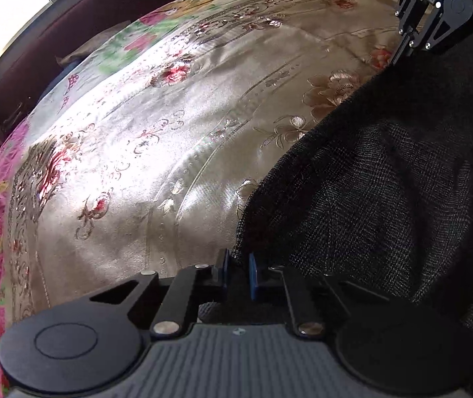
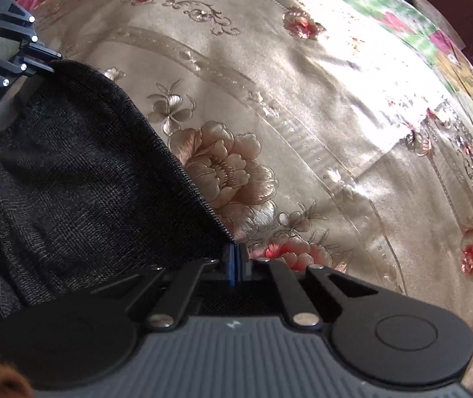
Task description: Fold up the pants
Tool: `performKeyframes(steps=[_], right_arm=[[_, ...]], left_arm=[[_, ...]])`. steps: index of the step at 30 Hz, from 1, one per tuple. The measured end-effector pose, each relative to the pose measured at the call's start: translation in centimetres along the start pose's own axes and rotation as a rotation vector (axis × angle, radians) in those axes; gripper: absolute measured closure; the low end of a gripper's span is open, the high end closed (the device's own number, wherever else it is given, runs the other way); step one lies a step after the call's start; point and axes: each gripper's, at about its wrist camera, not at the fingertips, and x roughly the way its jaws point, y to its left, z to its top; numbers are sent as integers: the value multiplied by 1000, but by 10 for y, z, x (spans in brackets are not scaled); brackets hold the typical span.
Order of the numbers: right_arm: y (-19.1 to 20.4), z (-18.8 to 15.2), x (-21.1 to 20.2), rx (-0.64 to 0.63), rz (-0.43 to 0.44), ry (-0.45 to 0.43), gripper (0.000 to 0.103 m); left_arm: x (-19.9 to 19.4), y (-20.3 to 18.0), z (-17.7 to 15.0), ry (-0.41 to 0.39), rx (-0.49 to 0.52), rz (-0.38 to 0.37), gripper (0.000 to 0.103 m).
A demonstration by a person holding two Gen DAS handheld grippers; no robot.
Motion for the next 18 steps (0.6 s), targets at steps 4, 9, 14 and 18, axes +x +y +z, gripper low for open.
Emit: performKeyframes(steps=[4,9,14,18], right_arm=[[17,-13,-38,20,-14,-42,101],[50,-39,-104,46,-12,-81,101],[99,-78,-163,118,48,-67,101],[139,-118,-159,243,147,4,101]], left_arm=[[-24,-11,-4,-30,4,23,78],[-80,-30,-14,-87,10,38,78],[-150,-57,-37,-100,-2,17,78],[-175,-87,-71,-63,-44,-3,78]])
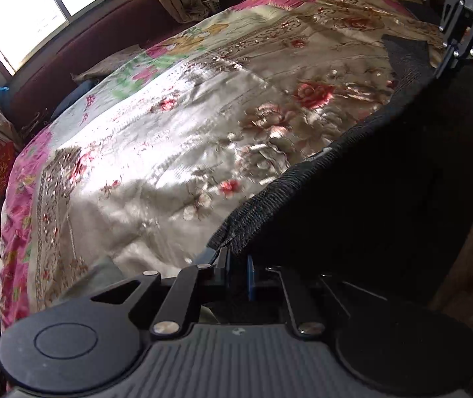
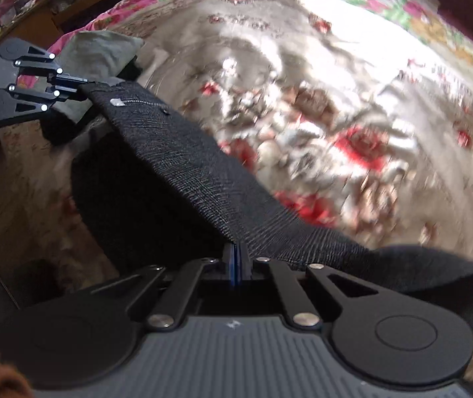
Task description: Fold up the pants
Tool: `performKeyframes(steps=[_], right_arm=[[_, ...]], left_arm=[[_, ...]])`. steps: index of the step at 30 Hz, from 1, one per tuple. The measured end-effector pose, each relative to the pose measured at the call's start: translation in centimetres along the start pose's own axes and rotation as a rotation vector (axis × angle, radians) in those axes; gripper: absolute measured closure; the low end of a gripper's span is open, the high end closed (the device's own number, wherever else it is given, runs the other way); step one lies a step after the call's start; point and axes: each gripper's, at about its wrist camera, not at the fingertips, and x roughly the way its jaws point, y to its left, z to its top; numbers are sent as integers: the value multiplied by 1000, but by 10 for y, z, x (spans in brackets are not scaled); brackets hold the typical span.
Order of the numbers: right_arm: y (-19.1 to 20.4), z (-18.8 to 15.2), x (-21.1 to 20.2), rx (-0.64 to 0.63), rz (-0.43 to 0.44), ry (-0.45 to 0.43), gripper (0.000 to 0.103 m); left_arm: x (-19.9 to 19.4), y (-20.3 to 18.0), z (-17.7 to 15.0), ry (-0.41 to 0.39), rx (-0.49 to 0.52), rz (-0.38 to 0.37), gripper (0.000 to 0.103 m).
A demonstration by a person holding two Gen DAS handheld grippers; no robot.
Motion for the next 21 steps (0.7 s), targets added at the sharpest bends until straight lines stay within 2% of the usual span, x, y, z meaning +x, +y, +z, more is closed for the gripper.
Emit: performKeyframes(steps=[2,7,9,11,13,16,19,21], right_arm=[[12,-23,21,53,50,60,101],[32,-56,83,95,69,131,101],[43,-60,93,67,87,135,101],[57,-61,95,-2,75,135,101],[58,-62,95,-15,74,140,101],[56,-63,100,19,83,150,100],[64,-63,109,-29,62,172,99],[65,-60,115,-27,64,204,97]], left_arm=[[3,-13,-19,41,-42,-23,78],[29,-48,-62,128,-47,-18,78],[36,-57,-75,146,-33,-14,78],[38,-58,-80,146,-36,0,78],[34,-57,-81,137,-55,11,78],[30,-57,-82,125,-47,65,78],[36,-55,-87,142,-30,165,82],[40,-53,-90,158,-42,172,81]])
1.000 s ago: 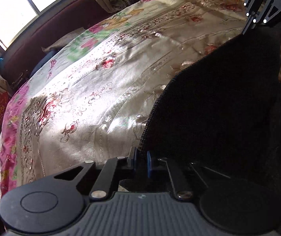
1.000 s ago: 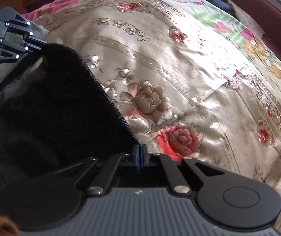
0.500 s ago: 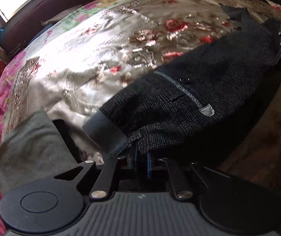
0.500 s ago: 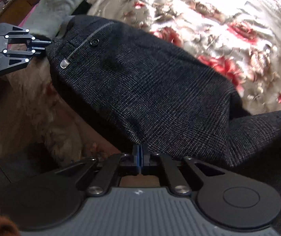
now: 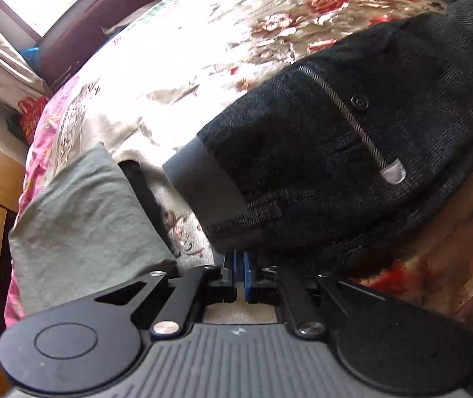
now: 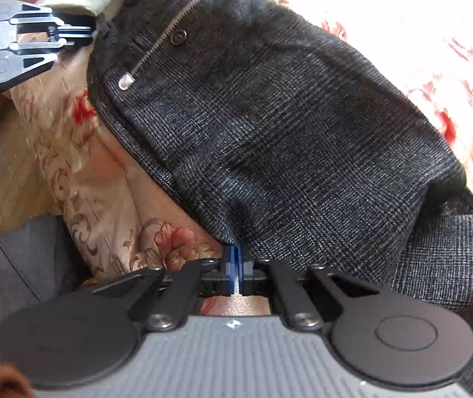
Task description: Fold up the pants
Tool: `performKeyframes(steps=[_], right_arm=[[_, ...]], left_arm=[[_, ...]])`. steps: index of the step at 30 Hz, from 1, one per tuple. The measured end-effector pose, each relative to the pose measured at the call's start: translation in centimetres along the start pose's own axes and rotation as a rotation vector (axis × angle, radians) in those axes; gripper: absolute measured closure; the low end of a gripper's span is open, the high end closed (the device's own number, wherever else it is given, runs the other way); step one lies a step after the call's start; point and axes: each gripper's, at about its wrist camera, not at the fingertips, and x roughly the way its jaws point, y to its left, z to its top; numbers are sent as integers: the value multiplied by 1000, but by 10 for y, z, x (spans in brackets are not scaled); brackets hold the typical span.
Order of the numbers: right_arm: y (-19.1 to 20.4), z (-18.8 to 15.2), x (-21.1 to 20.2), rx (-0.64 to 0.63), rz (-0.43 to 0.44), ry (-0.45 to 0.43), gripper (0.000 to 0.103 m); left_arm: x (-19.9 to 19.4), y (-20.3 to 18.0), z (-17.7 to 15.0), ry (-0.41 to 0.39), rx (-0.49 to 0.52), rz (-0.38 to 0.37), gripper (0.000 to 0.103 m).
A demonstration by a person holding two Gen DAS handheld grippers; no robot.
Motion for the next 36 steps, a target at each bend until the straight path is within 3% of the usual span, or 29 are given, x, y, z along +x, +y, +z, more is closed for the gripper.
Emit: performKeyframes(steps=[3,6,9,11,14,17,21,23,25,28,31,33,36], right_arm=[[13,8,-9,-41,-43,6,94],[43,18,-22,-180,-74,-83,89],[68,36,-22,-241,-18,-202,88],[84,46,-18,-278,-18,-244,81],[98,58,-6,-312,13,-280,71],[113,71,19,-353,20,-302,71],[130,77,38,-407,-79,-375,74],[131,80,39,-399,-85,-381,78],[132,80,39,-393,-73,-374,93],[135,75,34,-427,-91,-376,93],[141,73,35,-455,-112,-386,84],[142,70,34,-461,-87,-399,77],[146,72,40,-446,-125,-415,71]], left_arm=[[-4,2,-2,-15,-20,11,80],[-12,0,-3,-53,-19,39,76],[-11,9,-1,-71,-74,4,62],[-9,12,-1,-77,-51,8,56],[-4,21,-3,-85,-60,-49,45],[4,19,-1,-87,-48,-78,45],[13,18,-2,-81,-22,-85,46],[15,20,-5,-69,-23,-101,59],[12,24,-7,-66,-51,-108,68],[11,33,-8,-58,-108,-121,78],[9,36,-11,-70,-113,-127,77],[7,35,-12,-83,-107,-141,71],[5,34,-13,-121,-110,-143,50]])
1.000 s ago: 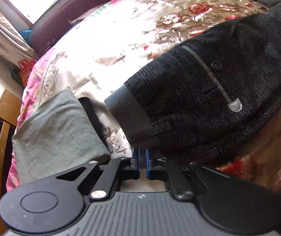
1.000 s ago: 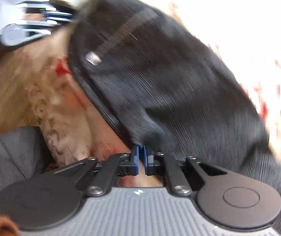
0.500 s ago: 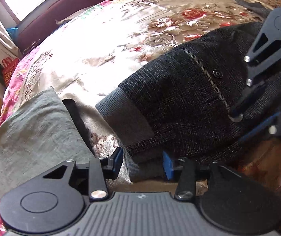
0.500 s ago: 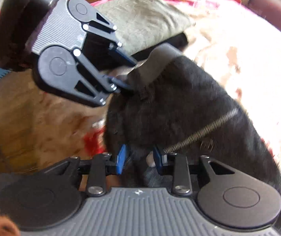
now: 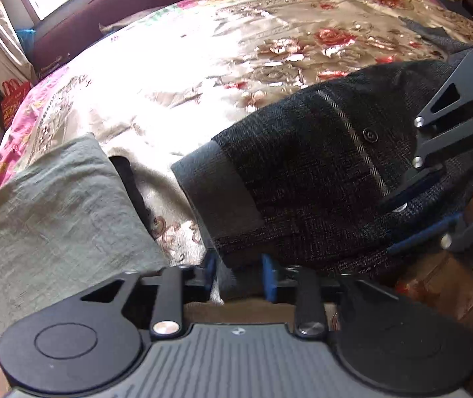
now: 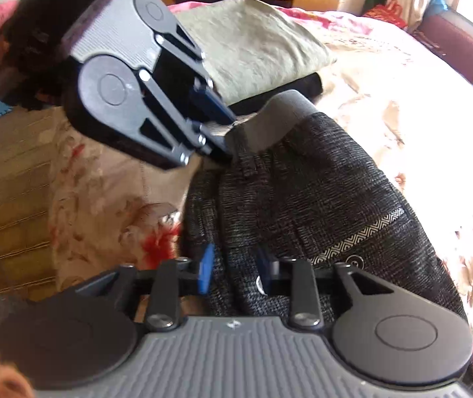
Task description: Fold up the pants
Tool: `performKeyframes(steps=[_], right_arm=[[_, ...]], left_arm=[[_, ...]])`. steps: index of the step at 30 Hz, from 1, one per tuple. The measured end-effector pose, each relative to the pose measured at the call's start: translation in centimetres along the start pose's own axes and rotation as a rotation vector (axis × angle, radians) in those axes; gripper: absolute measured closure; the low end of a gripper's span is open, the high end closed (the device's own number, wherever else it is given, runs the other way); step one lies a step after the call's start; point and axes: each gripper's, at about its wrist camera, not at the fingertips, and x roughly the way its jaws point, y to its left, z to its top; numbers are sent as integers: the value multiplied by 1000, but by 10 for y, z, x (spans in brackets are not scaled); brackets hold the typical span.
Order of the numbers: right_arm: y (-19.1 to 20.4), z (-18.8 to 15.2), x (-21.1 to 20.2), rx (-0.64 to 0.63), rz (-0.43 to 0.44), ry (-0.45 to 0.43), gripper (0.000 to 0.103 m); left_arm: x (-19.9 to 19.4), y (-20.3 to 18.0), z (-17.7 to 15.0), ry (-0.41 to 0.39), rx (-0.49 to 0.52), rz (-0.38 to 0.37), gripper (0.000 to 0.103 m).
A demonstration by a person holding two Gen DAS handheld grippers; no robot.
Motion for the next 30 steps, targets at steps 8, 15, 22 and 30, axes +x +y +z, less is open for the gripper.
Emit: performKeyframes(steps=[8,15,22,30], right_arm=[[-2,6,26,33,-44,6,88],[-22,21,3,139,70,-8,95],[-37,22,-25,230,115,-8,96],[-57,28,-37,354,159,-13,96]], left_arm=[[20,4,5,5,-19,-22,59],[4,21,1,30,-79,-38,85],[0,21,2,-35,-63,-62,52],[-26,24,1,-28,-98,-128,43]])
